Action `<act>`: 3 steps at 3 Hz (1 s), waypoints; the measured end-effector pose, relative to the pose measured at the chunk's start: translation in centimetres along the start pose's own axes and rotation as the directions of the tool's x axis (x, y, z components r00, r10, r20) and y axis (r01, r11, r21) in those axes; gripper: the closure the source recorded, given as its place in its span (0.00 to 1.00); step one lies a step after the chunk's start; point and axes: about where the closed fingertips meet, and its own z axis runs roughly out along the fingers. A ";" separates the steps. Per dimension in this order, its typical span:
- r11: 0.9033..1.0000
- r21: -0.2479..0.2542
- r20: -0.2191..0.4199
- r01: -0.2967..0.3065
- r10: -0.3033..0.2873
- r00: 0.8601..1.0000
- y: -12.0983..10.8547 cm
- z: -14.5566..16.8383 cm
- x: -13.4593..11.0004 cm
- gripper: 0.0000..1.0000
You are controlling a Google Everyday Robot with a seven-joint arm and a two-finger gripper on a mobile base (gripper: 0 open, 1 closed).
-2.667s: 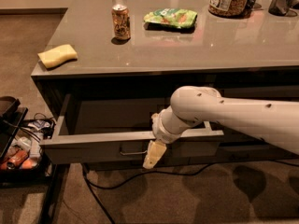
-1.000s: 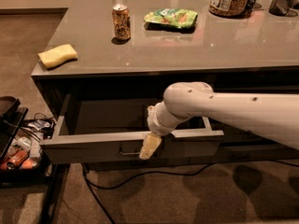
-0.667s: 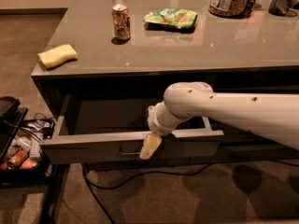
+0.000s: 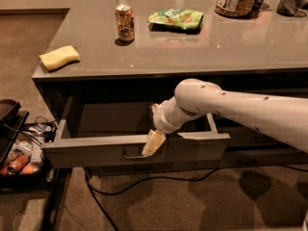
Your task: Close top drawer
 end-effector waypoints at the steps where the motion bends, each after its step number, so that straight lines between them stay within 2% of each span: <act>1: 1.000 0.000 0.000 0.000 0.000 1.000 0.0 0.0 0.0 0.00; 3: 1.000 -0.012 0.050 0.025 -0.024 0.998 -0.1 0.0 -1.4 0.00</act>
Offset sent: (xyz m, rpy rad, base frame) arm 0.0055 0.0022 0.0068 0.0344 -0.0095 0.0066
